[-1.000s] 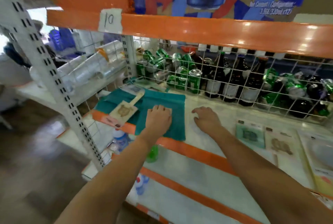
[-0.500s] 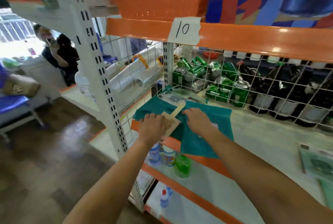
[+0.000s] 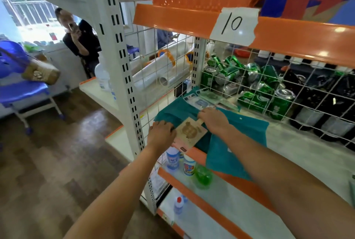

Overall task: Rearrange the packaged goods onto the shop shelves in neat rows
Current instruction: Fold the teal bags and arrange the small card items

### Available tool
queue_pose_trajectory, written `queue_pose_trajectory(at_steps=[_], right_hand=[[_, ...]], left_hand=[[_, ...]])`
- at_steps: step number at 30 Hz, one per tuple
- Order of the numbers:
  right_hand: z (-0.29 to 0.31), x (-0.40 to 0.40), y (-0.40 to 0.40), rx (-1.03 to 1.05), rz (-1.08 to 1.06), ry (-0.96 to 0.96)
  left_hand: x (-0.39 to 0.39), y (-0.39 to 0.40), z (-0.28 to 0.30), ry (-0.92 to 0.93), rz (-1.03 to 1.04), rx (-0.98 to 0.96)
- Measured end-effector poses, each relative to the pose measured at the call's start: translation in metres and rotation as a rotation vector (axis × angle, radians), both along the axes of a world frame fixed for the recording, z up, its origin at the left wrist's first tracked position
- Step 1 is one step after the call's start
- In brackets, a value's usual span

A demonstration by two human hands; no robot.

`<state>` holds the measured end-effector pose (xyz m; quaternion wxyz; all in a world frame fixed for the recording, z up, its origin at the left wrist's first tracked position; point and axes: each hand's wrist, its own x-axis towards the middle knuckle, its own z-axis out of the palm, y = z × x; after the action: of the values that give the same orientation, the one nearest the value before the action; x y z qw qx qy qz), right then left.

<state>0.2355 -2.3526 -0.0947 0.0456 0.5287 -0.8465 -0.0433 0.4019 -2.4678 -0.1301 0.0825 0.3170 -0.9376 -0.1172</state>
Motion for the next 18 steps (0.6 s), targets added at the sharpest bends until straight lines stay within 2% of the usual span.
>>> queue_pose_trajectory(at_steps=[3, 11, 18], right_hand=[[0.004, -0.001, 0.001, -0.061, -0.015, -0.042], [0.033, -0.001, 0.013, -0.285, -0.111, 0.028], [0.041, 0.006, 0.072, -0.290, -0.384, 0.051]], left_hand=[[0.000, 0.000, 0.002, 0.043, 0.006, 0.014], [0.004, -0.002, 0.027, 0.187, -0.009, 0.032], [-0.005, 0.030, 0.030, 0.222, -0.014, 0.097]])
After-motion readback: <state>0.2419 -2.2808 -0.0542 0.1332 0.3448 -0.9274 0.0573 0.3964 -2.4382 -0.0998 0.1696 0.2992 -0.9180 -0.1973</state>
